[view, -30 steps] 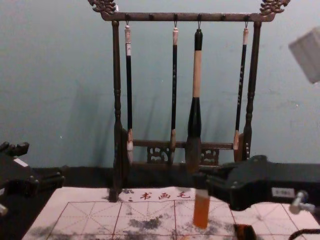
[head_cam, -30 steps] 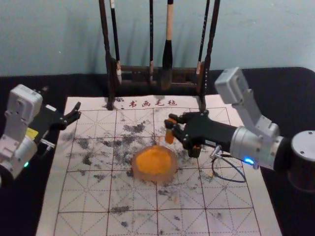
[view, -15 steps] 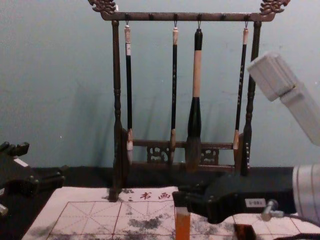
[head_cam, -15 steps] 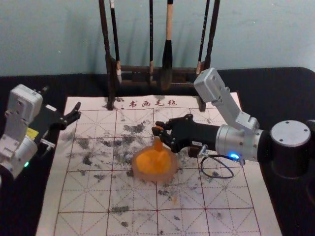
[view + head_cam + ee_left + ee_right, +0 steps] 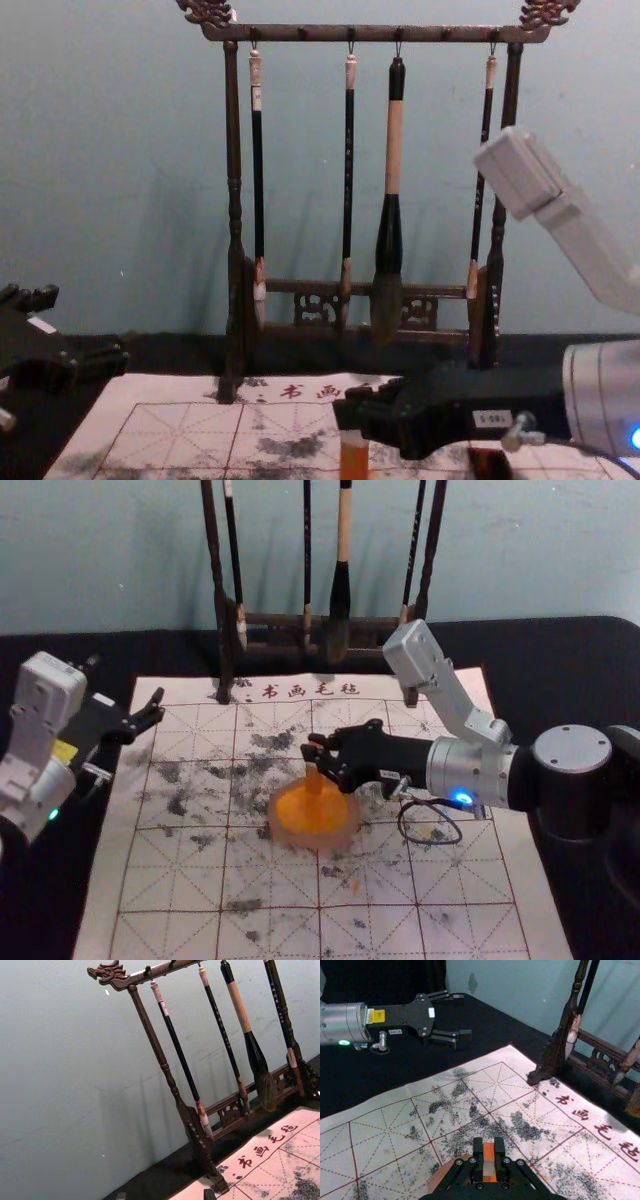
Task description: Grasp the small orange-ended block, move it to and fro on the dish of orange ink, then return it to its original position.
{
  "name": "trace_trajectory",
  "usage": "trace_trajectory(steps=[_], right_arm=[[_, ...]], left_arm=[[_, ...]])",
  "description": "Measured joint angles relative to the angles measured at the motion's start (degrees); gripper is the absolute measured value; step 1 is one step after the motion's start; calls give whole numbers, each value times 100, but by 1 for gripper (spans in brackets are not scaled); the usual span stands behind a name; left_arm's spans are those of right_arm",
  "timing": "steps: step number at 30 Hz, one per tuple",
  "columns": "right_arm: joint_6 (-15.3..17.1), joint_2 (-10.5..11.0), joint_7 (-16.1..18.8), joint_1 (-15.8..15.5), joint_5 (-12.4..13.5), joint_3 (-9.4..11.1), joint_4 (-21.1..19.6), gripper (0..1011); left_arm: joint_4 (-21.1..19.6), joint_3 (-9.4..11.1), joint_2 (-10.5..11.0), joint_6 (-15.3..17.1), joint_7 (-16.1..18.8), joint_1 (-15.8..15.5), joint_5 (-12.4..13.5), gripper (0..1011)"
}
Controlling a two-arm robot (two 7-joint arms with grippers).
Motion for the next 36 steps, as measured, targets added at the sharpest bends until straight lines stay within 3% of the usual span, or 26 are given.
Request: trace_trajectory(steps=[10, 36], right_arm=[[-59, 30, -98, -22, -32, -71, 5, 107], [-472, 1, -147, -165, -222, -30, 47, 107]], left_arm=[[0, 0, 0, 0, 0, 0, 0, 1001], [0, 0, 0, 0, 0, 0, 0, 1001]])
